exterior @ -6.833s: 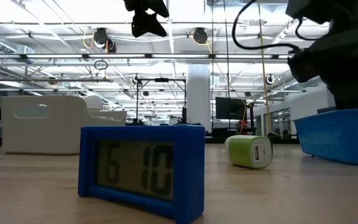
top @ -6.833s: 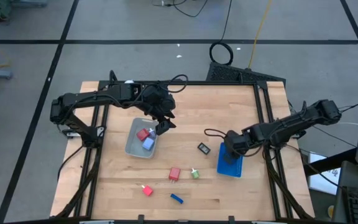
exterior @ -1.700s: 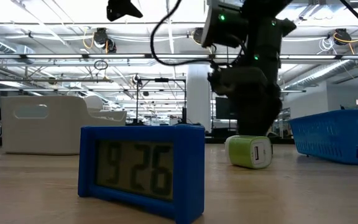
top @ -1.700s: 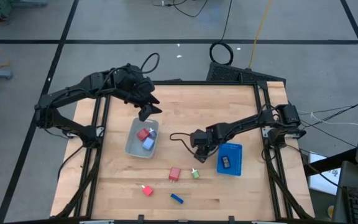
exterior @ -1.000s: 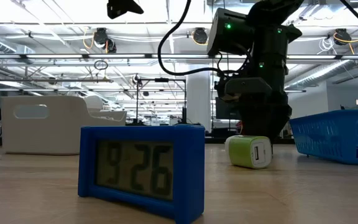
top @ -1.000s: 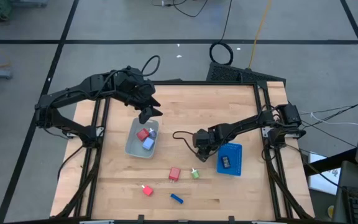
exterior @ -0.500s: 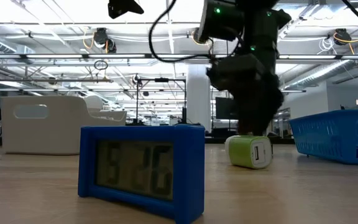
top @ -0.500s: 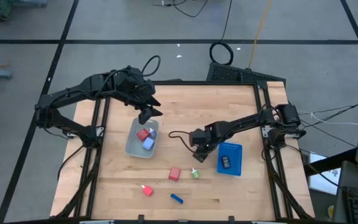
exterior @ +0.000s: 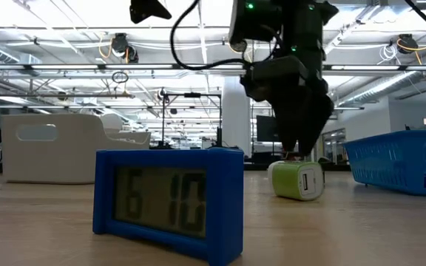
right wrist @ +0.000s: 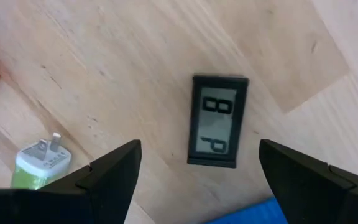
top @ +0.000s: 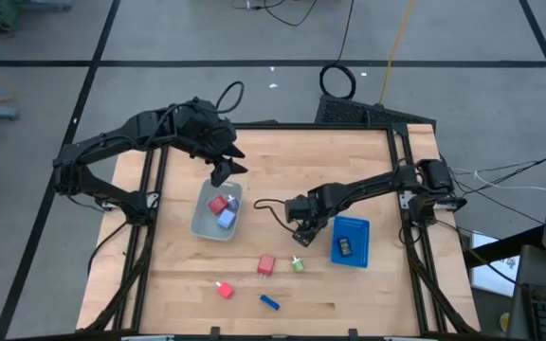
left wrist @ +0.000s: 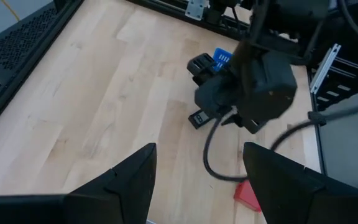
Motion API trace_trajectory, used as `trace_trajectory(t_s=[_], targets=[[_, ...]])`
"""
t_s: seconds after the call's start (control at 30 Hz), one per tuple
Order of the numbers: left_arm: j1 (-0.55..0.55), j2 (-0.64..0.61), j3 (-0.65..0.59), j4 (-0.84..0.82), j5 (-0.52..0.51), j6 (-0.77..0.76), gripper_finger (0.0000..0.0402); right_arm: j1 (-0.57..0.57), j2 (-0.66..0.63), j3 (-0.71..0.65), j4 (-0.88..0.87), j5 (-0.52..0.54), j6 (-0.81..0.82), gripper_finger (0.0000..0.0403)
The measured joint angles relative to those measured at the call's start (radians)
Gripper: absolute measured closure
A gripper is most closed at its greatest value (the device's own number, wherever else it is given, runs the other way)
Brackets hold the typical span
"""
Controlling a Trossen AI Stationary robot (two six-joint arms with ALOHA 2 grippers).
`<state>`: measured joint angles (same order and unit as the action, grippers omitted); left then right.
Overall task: Pick & Place Office items
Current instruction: Put the black digital clock into the blue bin
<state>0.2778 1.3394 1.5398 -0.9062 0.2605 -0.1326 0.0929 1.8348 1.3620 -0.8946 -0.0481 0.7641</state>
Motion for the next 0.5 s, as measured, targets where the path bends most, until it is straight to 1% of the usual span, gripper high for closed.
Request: trace_trajectory(t_s=[0.2, 0.33, 0.5], targets=[[0.005, 0.0, 0.0, -0.001, 0.0, 0.0, 0.0158, -0.007, 0.086, 0.084, -0.063, 0.015, -0.054, 0.0103], [0.005, 0.0, 0.0, -0.018, 0.001, 0.002, 0.0158, -0.007, 0.106, 0.085, -0.094, 0.021, -0.071, 0.0103], [0.005, 0.0, 0.0, -0.031, 0.001, 0.02, 0.0158, -0.006, 0.107, 0.086, -0.057, 0.022, -0.076, 0.0098]])
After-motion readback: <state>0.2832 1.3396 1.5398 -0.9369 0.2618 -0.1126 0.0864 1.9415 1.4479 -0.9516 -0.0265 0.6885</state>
